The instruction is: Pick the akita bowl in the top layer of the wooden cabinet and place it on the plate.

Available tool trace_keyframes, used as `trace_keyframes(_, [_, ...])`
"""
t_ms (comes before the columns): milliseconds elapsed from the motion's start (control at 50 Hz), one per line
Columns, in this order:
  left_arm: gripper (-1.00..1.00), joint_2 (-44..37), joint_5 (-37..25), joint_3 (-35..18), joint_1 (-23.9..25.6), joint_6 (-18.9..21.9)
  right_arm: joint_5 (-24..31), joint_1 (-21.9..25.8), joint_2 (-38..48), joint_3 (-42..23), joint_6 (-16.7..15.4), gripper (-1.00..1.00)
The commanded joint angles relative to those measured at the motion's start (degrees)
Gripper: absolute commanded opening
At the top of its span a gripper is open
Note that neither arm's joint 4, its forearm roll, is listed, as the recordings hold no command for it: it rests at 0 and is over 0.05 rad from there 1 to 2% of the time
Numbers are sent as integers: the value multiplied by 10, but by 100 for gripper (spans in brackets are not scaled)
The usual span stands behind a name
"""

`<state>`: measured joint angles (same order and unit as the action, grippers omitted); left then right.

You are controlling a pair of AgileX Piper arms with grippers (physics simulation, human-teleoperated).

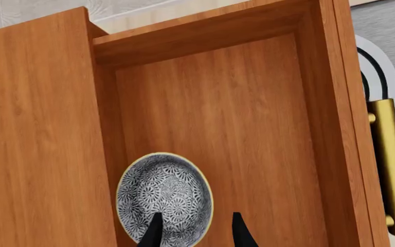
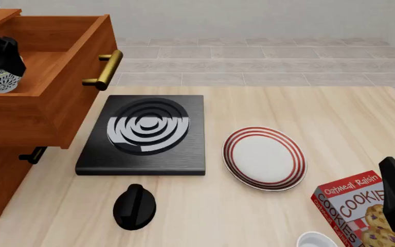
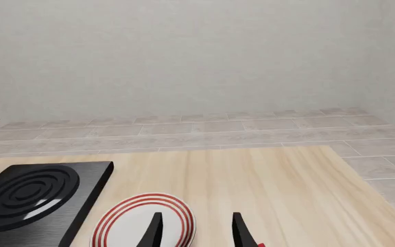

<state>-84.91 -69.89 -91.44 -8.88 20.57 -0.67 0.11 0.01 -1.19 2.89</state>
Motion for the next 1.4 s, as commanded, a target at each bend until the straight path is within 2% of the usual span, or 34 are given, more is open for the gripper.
trace_keyframes(20, [100,-8,0,-1,6,-2,1,0,0,0,0,100])
trace_keyframes(540, [100,-18,4,3,11,-11,1,-1,0,0,1,100])
trace_keyframes(780, [100,-14,15,21,16,-19,1,0,0,0,0,100])
trace_keyframes(1040, [100,-5,44,67,15,-22,1,1,0,-1,-1,100])
trace_keyframes(1400, [100,-4,60,90,7,-19,2,2,0,0,-2,100])
